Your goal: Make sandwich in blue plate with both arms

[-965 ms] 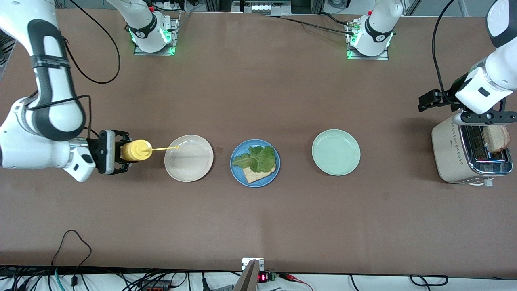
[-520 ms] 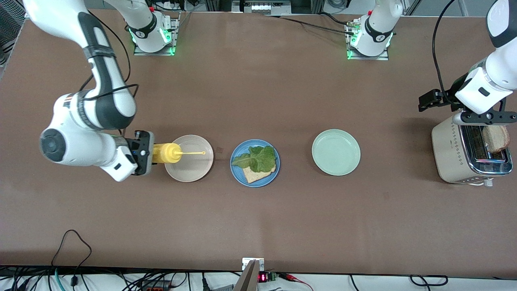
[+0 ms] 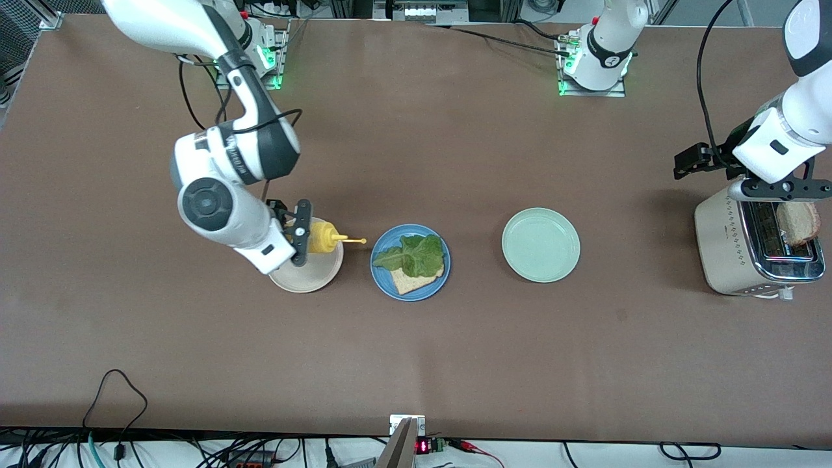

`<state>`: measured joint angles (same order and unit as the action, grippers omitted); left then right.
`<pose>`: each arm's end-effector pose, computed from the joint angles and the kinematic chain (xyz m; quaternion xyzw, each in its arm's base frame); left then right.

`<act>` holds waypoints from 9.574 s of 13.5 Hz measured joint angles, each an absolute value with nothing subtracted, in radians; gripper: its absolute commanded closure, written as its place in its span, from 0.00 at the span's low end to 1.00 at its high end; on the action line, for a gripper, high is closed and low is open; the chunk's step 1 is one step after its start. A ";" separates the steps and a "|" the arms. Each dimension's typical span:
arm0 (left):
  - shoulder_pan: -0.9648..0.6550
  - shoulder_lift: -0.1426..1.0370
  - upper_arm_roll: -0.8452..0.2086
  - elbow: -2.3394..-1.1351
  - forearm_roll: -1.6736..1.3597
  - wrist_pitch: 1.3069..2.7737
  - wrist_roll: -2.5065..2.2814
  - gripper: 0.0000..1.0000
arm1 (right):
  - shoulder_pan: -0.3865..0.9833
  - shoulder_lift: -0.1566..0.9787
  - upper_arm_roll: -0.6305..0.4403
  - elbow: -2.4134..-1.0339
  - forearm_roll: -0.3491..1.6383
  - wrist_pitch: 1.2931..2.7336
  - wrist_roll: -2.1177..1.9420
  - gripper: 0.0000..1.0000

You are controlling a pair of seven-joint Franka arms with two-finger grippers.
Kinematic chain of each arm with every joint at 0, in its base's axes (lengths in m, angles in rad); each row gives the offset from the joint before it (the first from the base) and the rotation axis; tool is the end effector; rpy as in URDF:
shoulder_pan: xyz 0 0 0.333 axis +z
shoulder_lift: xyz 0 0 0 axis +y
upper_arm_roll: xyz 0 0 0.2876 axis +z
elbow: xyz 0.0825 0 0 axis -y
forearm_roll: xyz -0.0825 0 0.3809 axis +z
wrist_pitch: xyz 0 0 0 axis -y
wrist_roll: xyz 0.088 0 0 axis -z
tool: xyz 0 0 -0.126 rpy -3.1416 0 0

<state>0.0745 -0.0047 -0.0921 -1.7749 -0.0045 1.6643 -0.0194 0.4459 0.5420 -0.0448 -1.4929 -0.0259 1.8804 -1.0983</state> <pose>0.5449 -0.0102 0.4918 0.9986 0.0012 -0.0530 0.0010 0.6110 0.2604 0.3024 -0.7246 -0.6845 0.0804 0.0039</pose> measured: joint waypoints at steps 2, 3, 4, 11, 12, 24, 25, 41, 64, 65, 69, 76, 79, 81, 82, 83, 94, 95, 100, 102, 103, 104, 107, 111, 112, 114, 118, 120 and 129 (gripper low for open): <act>0.075 -0.005 -0.092 -1.775 -0.005 1.664 -0.017 0.00 | 0.480 0.577 -0.045 -1.461 -0.067 1.881 -1.063 1.00; 0.075 -0.005 -0.092 -1.775 -0.005 1.664 -0.017 0.00 | 0.489 0.599 -0.045 -1.443 -0.081 1.881 -1.053 1.00; 0.075 -0.005 -0.092 -1.775 -0.005 1.664 -0.017 0.00 | 0.495 0.619 -0.046 -1.428 -0.094 1.881 -1.036 1.00; 0.078 -0.005 -0.091 -1.775 -0.005 1.664 -0.016 0.00 | 0.521 0.670 -0.051 -1.400 -0.152 1.883 -0.973 1.00; 0.079 -0.005 -0.091 -1.775 -0.005 1.664 -0.016 0.00 | 0.520 0.670 -0.054 -1.398 -0.152 1.883 -0.973 1.00; 0.079 -0.003 -0.091 -1.774 -0.005 1.712 -0.016 0.00 | 0.118 0.564 -0.080 -1.367 0.280 1.661 -1.389 1.00; 0.079 -0.003 -0.091 -1.774 -0.005 1.714 -0.016 0.00 | 0.046 0.558 -0.080 -1.367 0.345 1.617 -1.458 1.00; 0.029 0.036 -0.034 -1.728 -0.005 1.720 -0.017 0.00 | -0.526 0.775 -0.074 -1.393 0.607 1.306 -2.328 1.00; 0.457 0.419 -0.001 -1.452 -0.001 1.742 0.451 0.00 | -0.612 1.018 -0.066 -1.394 0.685 1.362 -2.598 0.00; 0.491 0.451 -0.002 -1.433 -0.001 1.742 0.489 0.00 | -0.617 1.018 -0.067 -1.393 0.685 1.363 -2.598 0.00; 0.505 0.485 -0.009 -1.416 -0.001 1.735 0.504 0.00 | -0.671 1.018 -0.076 -1.379 0.684 1.364 -2.598 0.00; 0.544 0.549 -0.008 -1.417 0.000 1.728 0.649 0.11 | -0.709 1.009 -0.134 -1.316 0.684 1.354 -2.598 0.00; 0.548 0.562 -0.008 -1.418 0.000 1.724 0.654 0.44 | -0.708 0.984 -0.164 -1.277 0.684 1.319 -2.568 0.00; 0.548 0.563 -0.009 -1.418 0.000 1.720 0.654 0.61 | -0.709 0.962 -0.184 -1.248 0.684 1.277 -2.512 0.00; 0.548 0.562 -0.009 -1.415 0.000 1.720 0.654 0.64 | -0.709 0.949 -0.187 -1.234 0.684 1.263 -2.477 0.00; 0.550 0.562 -0.009 -1.416 -0.001 1.720 0.654 0.71 | -0.708 0.932 -0.188 -1.219 0.682 1.253 -2.439 0.00; 0.553 0.549 -0.015 -1.403 -0.008 1.684 0.653 0.99 | -0.510 0.619 -0.179 -1.176 0.642 1.086 -1.818 0.00; 0.553 0.535 -0.016 -1.391 -0.008 1.662 0.653 0.99 | -0.476 0.584 -0.178 -1.175 0.642 1.082 -1.748 0.00; 0.526 0.415 -0.054 -1.290 -0.009 1.443 0.654 0.99 | -0.291 0.437 -0.174 -1.175 0.639 1.074 -1.398 0.00; 0.463 0.394 -0.061 -1.232 -0.019 1.318 0.628 0.99 | -0.208 0.398 -0.175 -1.175 0.621 1.075 -1.278 0.00; 0.417 0.389 -0.066 -1.215 -0.046 1.264 0.555 0.99 | -0.164 0.386 -0.175 -1.175 0.608 1.081 -1.211 0.00; 0.370 0.388 -0.071 -1.207 -0.102 1.231 0.436 0.99 | -0.119 0.374 -0.175 -1.171 0.591 1.093 -1.132 0.00; 0.279 0.396 -0.130 -1.231 -0.255 1.236 0.160 0.99 | 0.022 0.355 -0.175 -1.112 0.493 1.118 -0.884 0.00; 0.257 0.416 -0.321 -1.336 -0.294 1.411 -0.042 0.99 | 0.140 0.350 -0.175 -1.090 0.284 1.183 -0.679 0.00; 0.255 0.418 -0.373 -1.369 -0.294 1.460 -0.093 1.00 | 0.155 0.352 -0.175 -1.090 0.223 1.189 -0.653 0.00; 0.252 0.418 -0.471 -1.436 -0.295 1.560 -0.177 0.99 | 0.180 0.358 -0.175 -1.090 0.114 1.196 -0.620 0.00; 0.208 0.445 -0.619 -1.565 -0.355 1.834 -0.380 0.99 | 0.214 0.376 -0.175 -1.105 0.037 1.223 -0.462 0.00; 0.146 0.498 -0.621 -1.594 -0.357 1.960 -0.417 0.99 | 0.215 0.380 -0.175 -1.139 0.035 1.234 -0.358 0.00; -0.020 0.751 -0.622 -1.547 -0.357 2.319 -0.498 1.00 | 0.211 0.351 -0.196 -1.304 0.033 1.303 -0.267 0.00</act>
